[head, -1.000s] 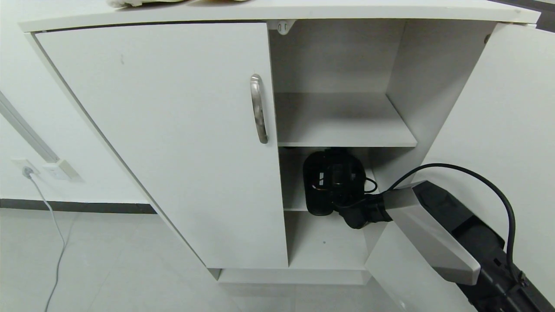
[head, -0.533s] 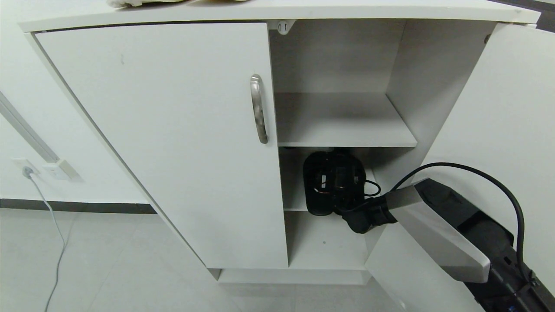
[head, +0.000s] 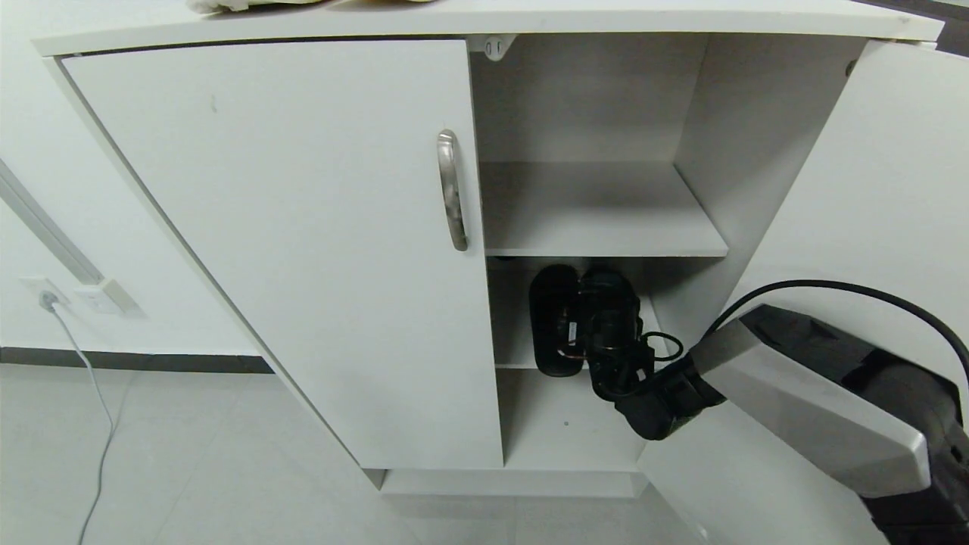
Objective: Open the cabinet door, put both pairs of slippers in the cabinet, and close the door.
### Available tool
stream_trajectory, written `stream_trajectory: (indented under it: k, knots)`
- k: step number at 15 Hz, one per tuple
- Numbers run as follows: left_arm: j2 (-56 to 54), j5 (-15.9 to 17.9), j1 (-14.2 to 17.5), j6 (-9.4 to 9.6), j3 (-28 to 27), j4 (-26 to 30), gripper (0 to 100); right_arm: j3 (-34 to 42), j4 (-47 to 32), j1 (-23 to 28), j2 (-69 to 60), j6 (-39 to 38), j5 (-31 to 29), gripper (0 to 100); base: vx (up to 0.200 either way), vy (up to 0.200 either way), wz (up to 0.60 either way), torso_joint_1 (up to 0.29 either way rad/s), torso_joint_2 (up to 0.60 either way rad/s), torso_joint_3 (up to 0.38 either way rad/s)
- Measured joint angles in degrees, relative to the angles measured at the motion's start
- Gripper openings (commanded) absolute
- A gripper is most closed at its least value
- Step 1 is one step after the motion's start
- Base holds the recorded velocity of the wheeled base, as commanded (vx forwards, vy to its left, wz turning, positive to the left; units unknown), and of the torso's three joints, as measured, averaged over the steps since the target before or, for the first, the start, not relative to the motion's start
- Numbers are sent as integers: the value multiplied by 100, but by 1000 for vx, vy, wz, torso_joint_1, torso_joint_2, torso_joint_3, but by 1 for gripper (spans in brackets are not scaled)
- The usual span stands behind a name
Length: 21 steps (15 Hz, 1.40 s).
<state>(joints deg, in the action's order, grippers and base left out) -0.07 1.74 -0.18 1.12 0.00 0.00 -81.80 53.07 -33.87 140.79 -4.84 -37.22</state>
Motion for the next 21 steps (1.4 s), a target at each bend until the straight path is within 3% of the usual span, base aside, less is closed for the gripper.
stream_trajectory:
  k: [6, 10, 17, 21]
  knots:
    - [0, 2, 0, 0, 0, 0, 0, 2097, 1303, -288, -873, -2, 2, 100, 0, 0, 0, 0, 0, 0]
    - [0, -7, 0, -6, 0, 0, 0, 3231, 1734, -627, -1434, -6, 11, 100, 0, 0, 0, 0, 0, 0]
    - [0, -9, 0, -9, 0, 0, 0, 3589, 1831, -841, -1723, -9, 5, 100, 0, 0, 0, 0, 0, 0]
    - [0, -9, 2, -41, 0, 2, 0, 3635, 1824, -855, -1720, -6, 9, 100, -200, 0, 0, 5, 4, 1]
